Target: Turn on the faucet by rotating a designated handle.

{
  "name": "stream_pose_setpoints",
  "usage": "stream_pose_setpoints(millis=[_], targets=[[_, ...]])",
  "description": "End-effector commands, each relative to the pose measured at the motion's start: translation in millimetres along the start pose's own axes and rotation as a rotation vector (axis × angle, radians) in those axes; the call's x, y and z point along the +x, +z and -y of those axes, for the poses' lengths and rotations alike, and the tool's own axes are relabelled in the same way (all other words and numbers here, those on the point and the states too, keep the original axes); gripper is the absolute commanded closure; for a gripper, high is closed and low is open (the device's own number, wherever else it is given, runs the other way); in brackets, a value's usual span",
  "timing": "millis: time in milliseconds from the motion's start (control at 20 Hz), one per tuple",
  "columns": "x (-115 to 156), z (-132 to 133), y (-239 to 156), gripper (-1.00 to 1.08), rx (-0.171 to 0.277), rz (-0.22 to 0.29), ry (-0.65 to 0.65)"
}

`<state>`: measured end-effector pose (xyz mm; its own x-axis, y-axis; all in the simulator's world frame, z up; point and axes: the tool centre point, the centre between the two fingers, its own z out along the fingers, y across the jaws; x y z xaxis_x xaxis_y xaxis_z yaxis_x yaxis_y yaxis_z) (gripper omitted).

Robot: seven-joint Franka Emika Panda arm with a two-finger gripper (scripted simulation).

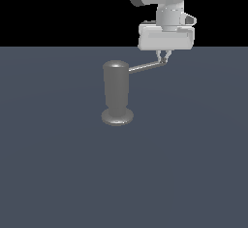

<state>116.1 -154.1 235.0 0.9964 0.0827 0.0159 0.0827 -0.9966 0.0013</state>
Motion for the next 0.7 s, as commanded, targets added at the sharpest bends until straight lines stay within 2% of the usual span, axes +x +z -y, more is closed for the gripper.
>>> stream_pose_setpoints(millis=[0, 650], targets=[[8, 6, 8, 1.08, 0.003, 0.005, -0.006], [36, 6, 11, 1.08, 0.002, 0.010, 0.001]])
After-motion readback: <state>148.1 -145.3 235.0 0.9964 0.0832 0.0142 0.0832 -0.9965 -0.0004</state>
